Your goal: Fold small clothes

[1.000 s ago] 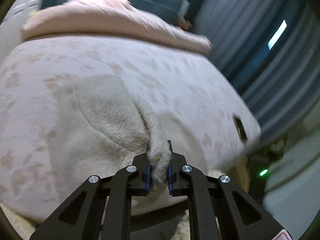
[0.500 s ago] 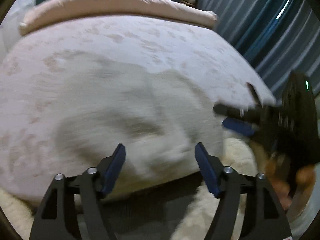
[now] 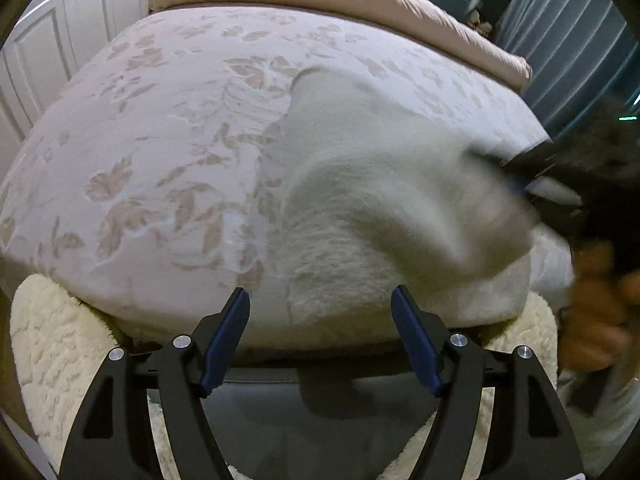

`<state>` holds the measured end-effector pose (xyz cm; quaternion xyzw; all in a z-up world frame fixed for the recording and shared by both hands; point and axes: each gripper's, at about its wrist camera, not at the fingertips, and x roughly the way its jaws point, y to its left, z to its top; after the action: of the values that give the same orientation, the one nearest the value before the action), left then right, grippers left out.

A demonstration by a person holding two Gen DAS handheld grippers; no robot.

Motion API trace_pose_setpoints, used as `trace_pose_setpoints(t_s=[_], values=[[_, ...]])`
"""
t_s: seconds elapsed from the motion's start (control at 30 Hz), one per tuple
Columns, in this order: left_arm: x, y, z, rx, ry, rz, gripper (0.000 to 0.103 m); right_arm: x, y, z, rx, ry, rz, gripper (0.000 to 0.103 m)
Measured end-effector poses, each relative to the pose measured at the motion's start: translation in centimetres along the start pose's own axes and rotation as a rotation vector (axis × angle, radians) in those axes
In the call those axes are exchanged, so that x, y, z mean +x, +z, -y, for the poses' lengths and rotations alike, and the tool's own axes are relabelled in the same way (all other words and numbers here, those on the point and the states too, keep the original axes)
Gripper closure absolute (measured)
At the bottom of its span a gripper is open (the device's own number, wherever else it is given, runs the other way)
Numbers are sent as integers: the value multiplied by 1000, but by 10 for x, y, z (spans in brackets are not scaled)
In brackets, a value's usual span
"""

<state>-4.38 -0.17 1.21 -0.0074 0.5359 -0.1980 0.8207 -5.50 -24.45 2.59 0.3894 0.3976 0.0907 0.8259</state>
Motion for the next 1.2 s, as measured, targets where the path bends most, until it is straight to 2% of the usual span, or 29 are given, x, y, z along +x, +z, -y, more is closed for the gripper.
trace_pose_setpoints(t_s=[0.03, 0.1, 0.13, 0.17, 0.2, 0.27, 0.3, 0.33, 0.37, 0.4, 0.43, 0.47, 0.57, 0.67, 0.73, 0.77, 0.8, 0.83, 0.87, 0.9, 0.93, 1.0, 1.07, 1.1, 1.13, 1.17, 1.2], values=[[-2, 1, 1, 3, 0, 7, 33, -24, 4, -8, -15, 59, 63, 102], [-4, 2, 3, 19, -2, 23, 33, -71, 6, -8, -44, 103, 193, 103], [-4, 3, 7, 34, -3, 27, 33, -87, 6, -4, -51, 73, 232, 103], [-2, 4, 9, 46, -3, 27, 33, -100, 4, 10, -50, -10, 254, 103], [1, 4, 12, 61, -3, 20, 33, -100, 3, 22, -45, -73, 244, 103], [8, 5, 19, 74, -7, 0, 33, -89, -3, 58, 34, -208, 150, 101], [9, 4, 22, 77, -9, -6, 33, -82, -10, 76, 104, -234, 104, 99], [11, 5, 24, 81, -7, -11, 33, -80, -14, 84, 135, -208, 87, 95], [11, 5, 26, 85, -3, -12, 33, -73, -22, 87, 165, -173, 74, 74], [11, 5, 26, 86, 0, -11, 33, -68, -25, 88, 175, -163, 68, 32], [10, 4, 25, 81, 6, -7, 33, -58, -28, 85, 182, -155, 58, 18], [9, 4, 23, 73, 10, -1, 33, -42, -31, 80, 174, -125, 35, 17], [2, 6, 10, 28, 31, 20, 33, 11, -29, 69, 198, -53, -105, 17], [-6, 8, -10, -38, 48, 38, 33, 62, -33, 59, 229, -61, -233, 18], [-12, 8, -24, -85, 57, 51, 33, 79, -34, 39, 182, -67, -269, 37], [-14, 8, -28, -100, 59, 54, 33, 84, -32, 18, 100, -71, -276, 58], [-17, 8, -34, -119, 57, 60, 33, 83, -31, 2, 22, -101, -260, 88], [-19, 8, -36, -128, 54, 63, 33, 77, -26, -17, -59, -113, -228, 87], [-20, 9, -37, -133, 55, 67, 33, 68, -19, -29, -89, -87, -186, 89], [-22, 10, -37, -133, 53, 71, 33, 43, -10, -45, -106, 3, -102, 89], [-23, 11, -35, -128, 47, 75, 33, 27, -5, -49, -107, 48, -61, 90], [-26, 14, -29, -111, 31, 84, 33, -28, 2, -47, -105, 166, 85, 90], [-25, 16, -22, -94, 6, 88, 32, -64, 1, -22, -90, 205, 176, 89], [-21, 17, -17, -81, -6, 82, 32, -73, -2, 1, -81, 122, 190, 89], [-15, 18, -12, -68, -16, 71, 32, -70, -4, 21, -80, -8, 170, 89], [-8, 20, -6, -55, -27, 56, 32, -53, -10, 57, -59, -216, 83, 89], [-2, 21, -1, -48, -33, 43, 32, -40, -14, 83, -13, -304, 15, 89]])
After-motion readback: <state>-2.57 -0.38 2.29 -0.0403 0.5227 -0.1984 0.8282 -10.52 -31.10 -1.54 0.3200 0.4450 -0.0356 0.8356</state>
